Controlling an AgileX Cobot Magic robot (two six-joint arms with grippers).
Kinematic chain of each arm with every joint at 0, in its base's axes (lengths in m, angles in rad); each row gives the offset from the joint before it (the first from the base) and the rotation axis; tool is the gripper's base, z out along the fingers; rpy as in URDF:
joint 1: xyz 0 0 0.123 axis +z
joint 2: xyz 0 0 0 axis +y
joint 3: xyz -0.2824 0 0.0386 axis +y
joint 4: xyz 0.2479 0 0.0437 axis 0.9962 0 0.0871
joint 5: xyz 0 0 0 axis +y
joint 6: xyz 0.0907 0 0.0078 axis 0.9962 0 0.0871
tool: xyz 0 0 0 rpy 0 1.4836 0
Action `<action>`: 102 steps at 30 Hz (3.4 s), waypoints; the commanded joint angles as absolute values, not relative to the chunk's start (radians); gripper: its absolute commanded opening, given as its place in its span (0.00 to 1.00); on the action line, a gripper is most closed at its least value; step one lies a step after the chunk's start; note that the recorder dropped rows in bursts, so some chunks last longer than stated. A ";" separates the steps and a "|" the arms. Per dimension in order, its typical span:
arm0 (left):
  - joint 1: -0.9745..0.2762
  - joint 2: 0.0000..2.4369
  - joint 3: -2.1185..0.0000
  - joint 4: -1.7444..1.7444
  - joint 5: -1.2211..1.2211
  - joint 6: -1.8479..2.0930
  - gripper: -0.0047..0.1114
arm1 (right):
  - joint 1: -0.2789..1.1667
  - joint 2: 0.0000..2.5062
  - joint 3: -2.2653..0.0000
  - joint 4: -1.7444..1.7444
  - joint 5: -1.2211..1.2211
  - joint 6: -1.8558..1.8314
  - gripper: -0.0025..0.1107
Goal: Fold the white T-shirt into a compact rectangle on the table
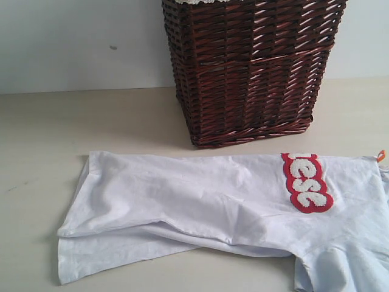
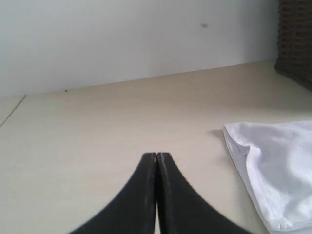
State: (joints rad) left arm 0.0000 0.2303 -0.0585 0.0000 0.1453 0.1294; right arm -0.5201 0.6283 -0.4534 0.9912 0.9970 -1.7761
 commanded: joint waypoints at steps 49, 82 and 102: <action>0.001 0.135 0.000 -0.008 0.301 0.139 0.04 | -0.415 1.737 -1.043 0.668 0.913 -1.391 0.02; 0.001 0.135 0.000 -0.008 0.301 0.139 0.04 | -0.413 1.628 -0.827 0.329 0.840 -1.411 0.08; 0.001 0.135 0.000 -0.008 0.301 0.139 0.04 | -0.413 1.919 -0.859 0.903 0.743 -1.425 0.42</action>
State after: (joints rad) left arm 0.0000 0.1402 0.0009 0.0000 0.3047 0.1398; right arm -0.4130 1.9019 -0.8579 0.8475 0.6909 -1.3746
